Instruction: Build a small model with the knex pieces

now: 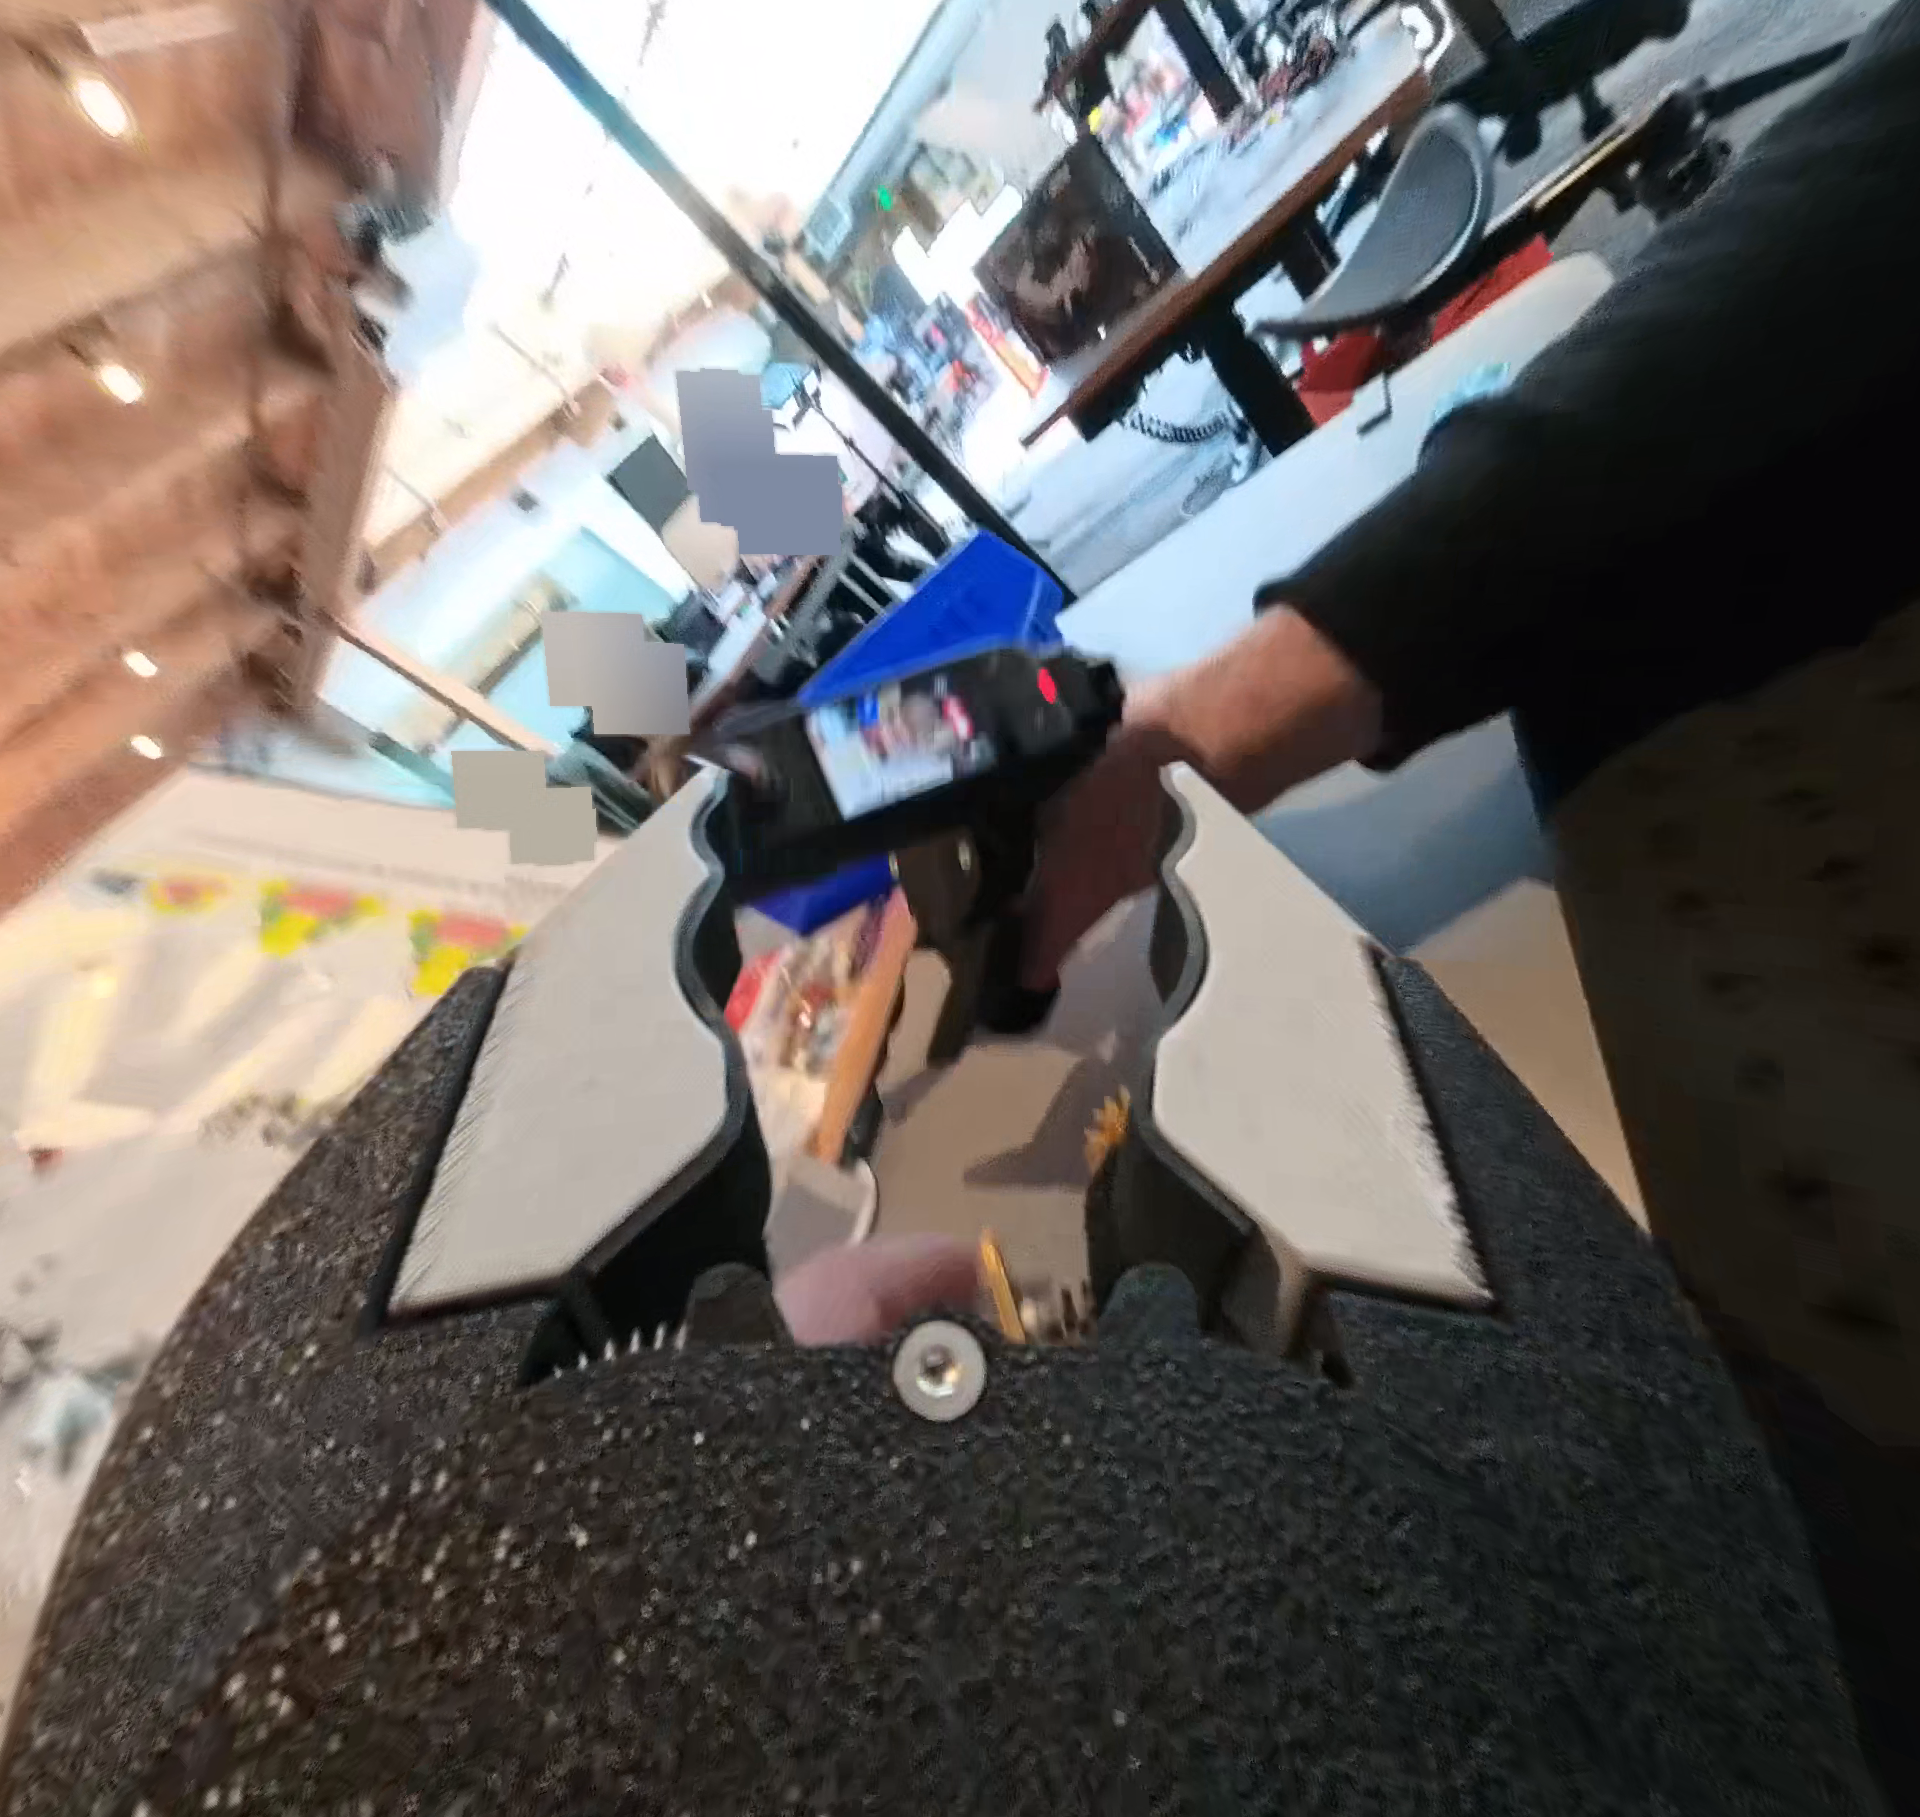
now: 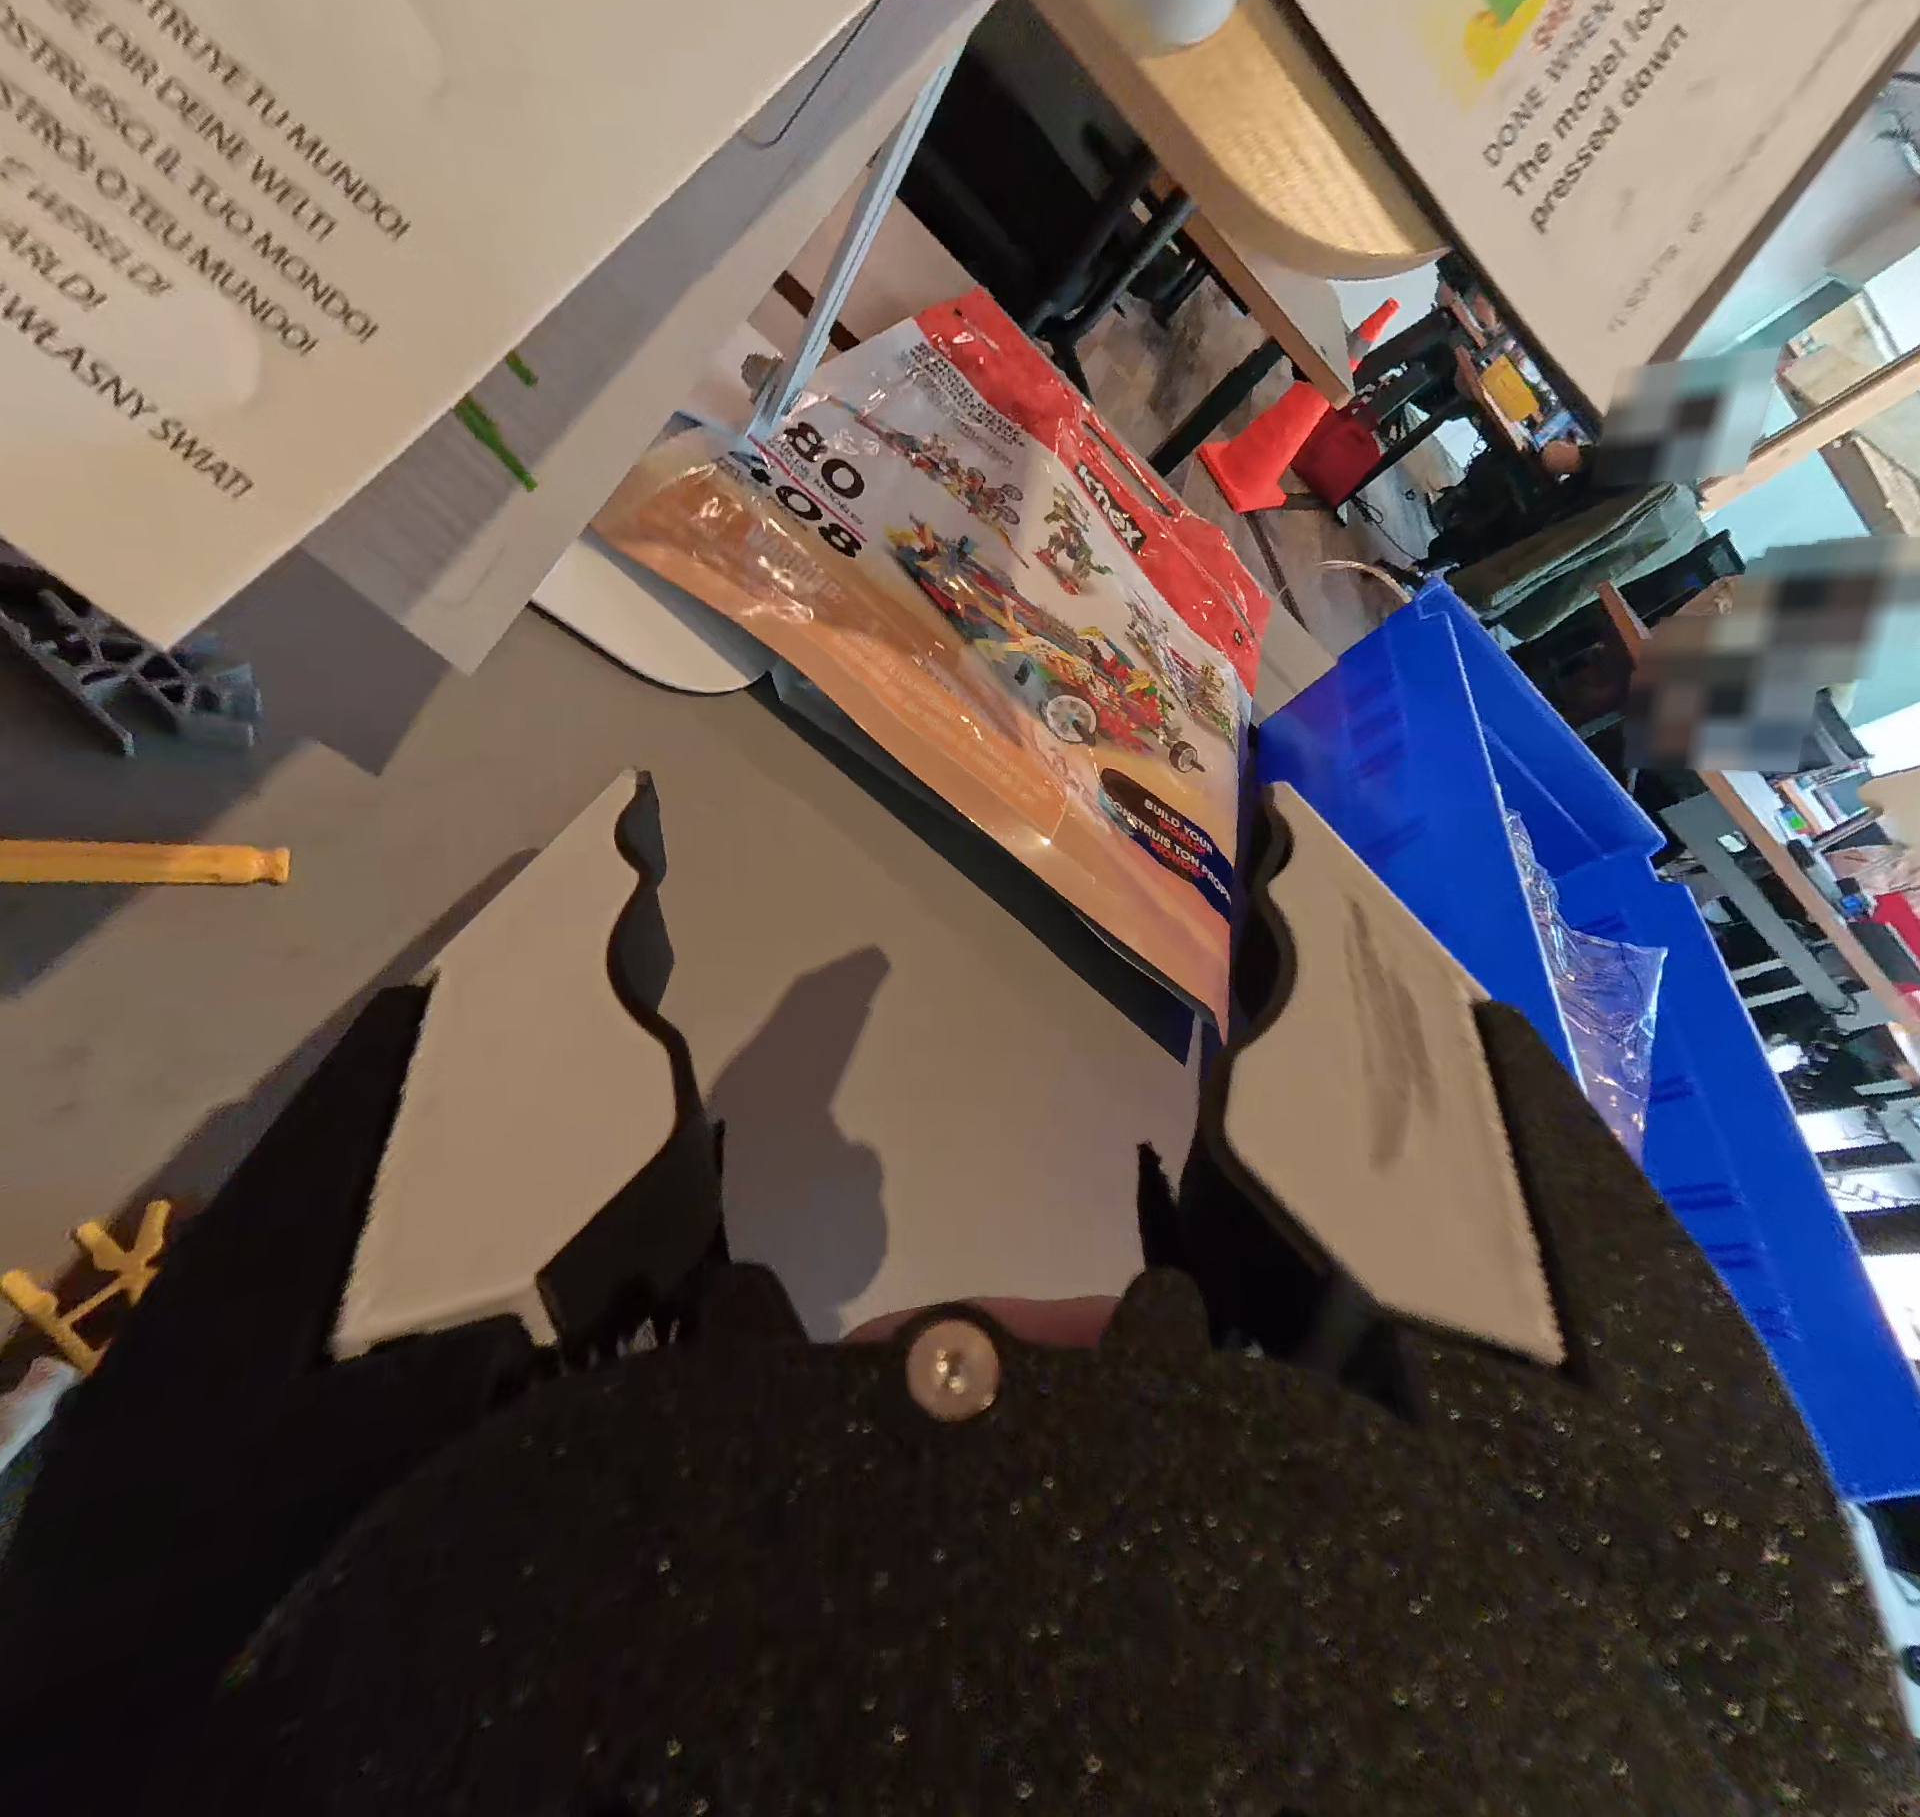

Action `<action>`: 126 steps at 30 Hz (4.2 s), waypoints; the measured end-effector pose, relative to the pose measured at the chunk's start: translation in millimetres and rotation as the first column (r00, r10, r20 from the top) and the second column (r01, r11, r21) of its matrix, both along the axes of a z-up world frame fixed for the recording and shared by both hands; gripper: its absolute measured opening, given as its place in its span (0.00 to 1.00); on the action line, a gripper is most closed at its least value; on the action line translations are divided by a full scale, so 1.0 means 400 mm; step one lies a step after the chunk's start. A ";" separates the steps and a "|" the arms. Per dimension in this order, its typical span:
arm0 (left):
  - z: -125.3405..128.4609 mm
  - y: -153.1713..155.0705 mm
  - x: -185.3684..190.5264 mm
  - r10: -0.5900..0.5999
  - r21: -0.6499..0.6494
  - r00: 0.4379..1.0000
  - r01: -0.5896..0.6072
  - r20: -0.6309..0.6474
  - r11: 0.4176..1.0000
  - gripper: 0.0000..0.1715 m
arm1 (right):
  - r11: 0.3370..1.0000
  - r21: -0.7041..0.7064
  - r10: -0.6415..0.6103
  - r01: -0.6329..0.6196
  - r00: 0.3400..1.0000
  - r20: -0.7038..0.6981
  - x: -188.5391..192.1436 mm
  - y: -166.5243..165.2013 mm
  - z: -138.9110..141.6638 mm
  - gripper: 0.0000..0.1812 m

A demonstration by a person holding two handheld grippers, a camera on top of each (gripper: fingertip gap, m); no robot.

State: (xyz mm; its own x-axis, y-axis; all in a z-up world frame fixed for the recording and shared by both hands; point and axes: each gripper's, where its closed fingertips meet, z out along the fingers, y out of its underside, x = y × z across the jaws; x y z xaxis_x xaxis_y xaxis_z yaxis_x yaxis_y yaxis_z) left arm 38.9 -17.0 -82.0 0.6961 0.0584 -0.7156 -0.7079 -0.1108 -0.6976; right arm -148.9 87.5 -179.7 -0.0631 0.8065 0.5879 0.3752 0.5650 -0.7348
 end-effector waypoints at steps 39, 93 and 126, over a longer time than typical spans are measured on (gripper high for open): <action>0.068 0.195 0.020 0.069 0.176 0.990 -0.046 -0.124 0.983 0.76 | 0.999 -0.023 0.025 -0.023 0.995 0.094 0.002 -0.021 -0.055 0.62; -0.401 -0.116 -0.121 0.267 -0.608 0.847 0.081 0.459 0.790 0.41 | 0.967 -0.256 0.026 -0.015 0.999 0.038 0.002 0.024 -0.027 0.52; -0.388 -0.027 -0.142 0.153 -0.583 0.853 0.199 0.499 0.787 0.21 | 0.907 -0.308 0.350 -0.288 0.922 0.166 0.056 -0.097 -0.073 0.31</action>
State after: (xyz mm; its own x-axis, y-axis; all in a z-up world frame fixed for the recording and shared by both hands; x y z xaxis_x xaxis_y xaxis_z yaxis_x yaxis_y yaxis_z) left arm -17.8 -27.8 -237.2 0.9505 -0.2744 -0.1458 -0.2896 -0.6123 -0.7357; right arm -126.6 48.7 -208.9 -0.4427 0.8479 0.2919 0.3731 0.4702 -0.7998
